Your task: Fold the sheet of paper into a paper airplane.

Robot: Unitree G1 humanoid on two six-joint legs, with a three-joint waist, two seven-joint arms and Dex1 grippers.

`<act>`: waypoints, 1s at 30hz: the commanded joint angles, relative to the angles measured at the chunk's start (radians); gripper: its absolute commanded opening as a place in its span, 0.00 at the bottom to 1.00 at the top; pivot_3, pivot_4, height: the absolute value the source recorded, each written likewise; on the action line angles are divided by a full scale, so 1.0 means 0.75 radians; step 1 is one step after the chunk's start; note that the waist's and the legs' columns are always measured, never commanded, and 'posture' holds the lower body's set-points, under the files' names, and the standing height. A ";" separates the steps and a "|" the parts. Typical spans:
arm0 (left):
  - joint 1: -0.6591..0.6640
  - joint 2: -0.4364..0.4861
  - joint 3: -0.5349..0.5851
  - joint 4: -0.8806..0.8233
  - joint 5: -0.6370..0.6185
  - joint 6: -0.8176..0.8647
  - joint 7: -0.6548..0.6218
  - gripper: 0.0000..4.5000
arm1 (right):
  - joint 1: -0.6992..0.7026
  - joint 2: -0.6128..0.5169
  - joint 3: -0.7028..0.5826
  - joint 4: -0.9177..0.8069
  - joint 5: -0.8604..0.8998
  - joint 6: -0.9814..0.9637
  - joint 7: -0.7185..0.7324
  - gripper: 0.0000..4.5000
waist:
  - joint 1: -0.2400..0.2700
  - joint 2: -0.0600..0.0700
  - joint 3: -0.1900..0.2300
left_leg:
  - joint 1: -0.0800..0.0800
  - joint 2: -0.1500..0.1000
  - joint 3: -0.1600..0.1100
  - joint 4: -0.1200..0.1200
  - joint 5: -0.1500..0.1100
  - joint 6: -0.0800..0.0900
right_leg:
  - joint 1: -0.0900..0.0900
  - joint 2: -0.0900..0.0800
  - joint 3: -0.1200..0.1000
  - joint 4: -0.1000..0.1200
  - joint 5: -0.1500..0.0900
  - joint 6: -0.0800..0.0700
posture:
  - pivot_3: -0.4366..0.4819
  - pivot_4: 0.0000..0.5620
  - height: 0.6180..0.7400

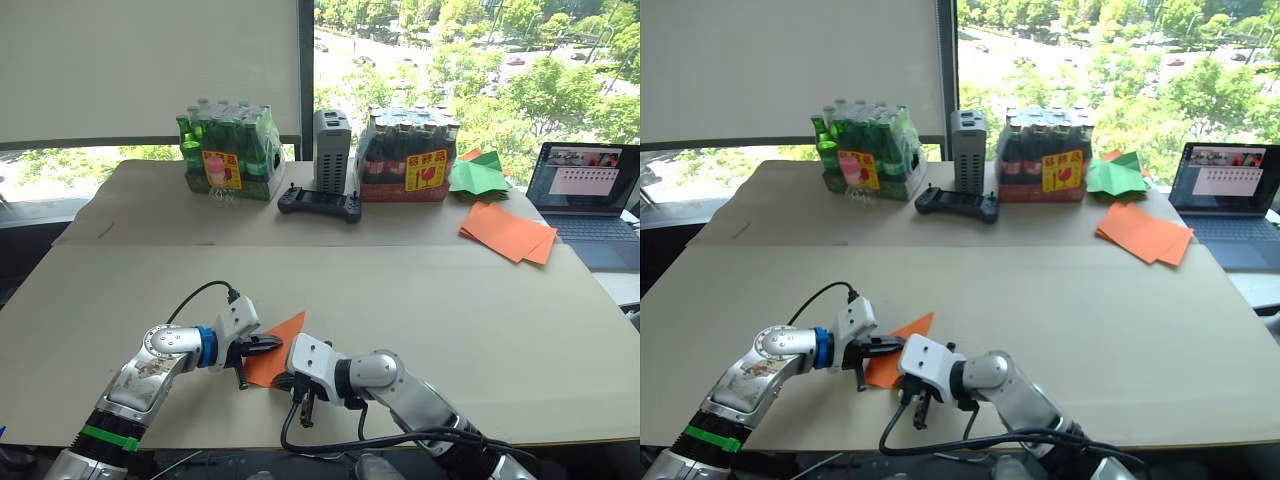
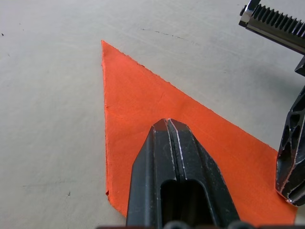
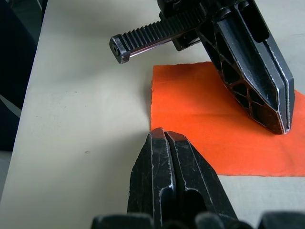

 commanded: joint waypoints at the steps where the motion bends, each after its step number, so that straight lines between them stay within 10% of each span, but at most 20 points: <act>1: 0.022 0.016 -0.043 0.037 0.045 0.027 -0.008 0.01 | 0.013 -0.040 -0.005 0.150 -0.050 0.089 -0.036 0.00 | 0.000 0.000 0.000 | 0.000 0.000 0.000 0.000 0.000 0.000 | 0.000 0.000 0.000 0.000 0.000 0.000 | 0.48 0.27 0.94; 30: 0.001 0.005 -0.039 0.057 0.049 0.016 -0.010 0.01 | -0.153 0.053 -0.221 0.428 -0.038 0.027 -0.158 0.00 | 0.000 0.002 -0.001 | 0.020 0.000 -0.001 0.000 0.000 0.000 | 0.020 0.001 0.000 -0.002 -0.001 0.001 | 0.48 0.27 0.94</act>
